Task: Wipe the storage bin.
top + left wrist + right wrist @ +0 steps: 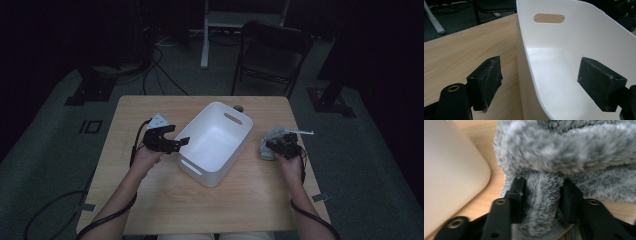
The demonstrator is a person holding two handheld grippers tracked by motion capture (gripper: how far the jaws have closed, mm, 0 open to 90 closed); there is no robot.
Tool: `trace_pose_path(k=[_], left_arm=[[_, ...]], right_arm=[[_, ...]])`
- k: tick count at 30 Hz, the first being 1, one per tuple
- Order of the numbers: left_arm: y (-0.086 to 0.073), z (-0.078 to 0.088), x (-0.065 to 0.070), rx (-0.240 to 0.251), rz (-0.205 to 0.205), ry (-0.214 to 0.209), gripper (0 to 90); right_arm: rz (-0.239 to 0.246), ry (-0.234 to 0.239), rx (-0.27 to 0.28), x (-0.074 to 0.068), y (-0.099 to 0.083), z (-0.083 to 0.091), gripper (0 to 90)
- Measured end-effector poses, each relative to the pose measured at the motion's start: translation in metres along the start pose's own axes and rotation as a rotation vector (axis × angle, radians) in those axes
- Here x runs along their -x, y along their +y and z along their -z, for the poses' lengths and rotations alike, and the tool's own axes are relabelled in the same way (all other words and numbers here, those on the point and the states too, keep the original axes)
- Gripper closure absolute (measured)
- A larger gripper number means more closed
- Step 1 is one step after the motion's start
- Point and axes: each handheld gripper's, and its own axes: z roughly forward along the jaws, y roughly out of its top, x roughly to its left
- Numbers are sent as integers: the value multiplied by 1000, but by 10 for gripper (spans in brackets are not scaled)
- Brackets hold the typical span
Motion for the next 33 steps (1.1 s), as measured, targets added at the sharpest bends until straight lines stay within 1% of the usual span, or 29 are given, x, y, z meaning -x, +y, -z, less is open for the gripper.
trace_pose_path(k=[1, 2, 3, 5, 6, 7, 8, 9, 10, 11, 12, 15, 16, 17, 18, 20, 22, 24, 26, 27, 28, 30, 31, 33], left_arm=[[0, 1, 0, 3, 2, 3, 191], [1, 1, 0, 5, 1, 9, 191], [1, 2, 0, 7, 0, 13, 191], [1, 4, 0, 13, -1, 15, 191], [1, 4, 0, 14, -3, 17, 191], [1, 4, 0, 14, -5, 21, 187], [1, 4, 0, 15, -6, 18, 182], [1, 4, 0, 16, -2, 16, 182], [1, 5, 0, 21, 0, 20, 181], [1, 6, 0, 29, 2, 18, 182], [2, 7, 0, 34, 8, 14, 181], [4, 10, 1, 41, 12, -2, 171], [4, 11, 2, 43, 2, 5, 171], [4, 12, 3, 44, -2, 3, 171], [5, 13, 3, 43, -1, -1, 171], [4, 15, 3, 46, -2, 7, 171], [2, 18, 3, 49, 1, 10, 171], [0, 21, 2, 45, -3, 19, 171], [-3, 23, 2, 42, -11, 28, 171], [-5, 25, 1, 47, -16, 34, 171], [-6, 26, 1, 54, -15, 37, 171], [-10, 29, -1, 57, -11, 40, 171], [-12, 31, -1, 60, -10, 43, 171], [-16, 34, -2, 54, -12, 49, 171]], right_arm=[[-6, 0, 6, 1, 2, -1, 514], [-5, -8, 7, 2, 5, -1, 489], [-2, -9, 9, 2, 8, -1, 467], [10, -3, 14, 1, 12, -1, 385], [17, 0, 25, 1, 14, 0, 375], [25, -6, 31, 0, 15, 0, 332], [28, -7, 23, 0, 16, -1, 233], [44, -8, 9, -1, 18, -2, 190], [48, -5, 11, -1, 18, -1, 195], [44, -2, 16, -2, 19, -1, 175], [46, 9, 24, -2, 20, 0, 132], [68, 42, 90, -3, 22, 5, 126], [76, 38, 102, -3, 24, 7, 129], [84, 29, 117, -4, 24, 9, 133], [90, 29, 124, -5, 25, 12, 134], [98, 32, 118, -6, 24, 14, 135], [125, 16, 115, -8, 20, 17, 136], [143, 9, 114, -10, 15, 20, 136], [148, 22, 114, -12, 9, 24, 136], [158, 19, 117, -13, 7, 26, 136], [163, 20, 111, -14, 4, 28, 136], [168, 26, 121, -15, -1, 31, 136], [169, 27, 116, -15, -3, 32, 137], [157, 48, 124, -16, -8, 36, 138]])
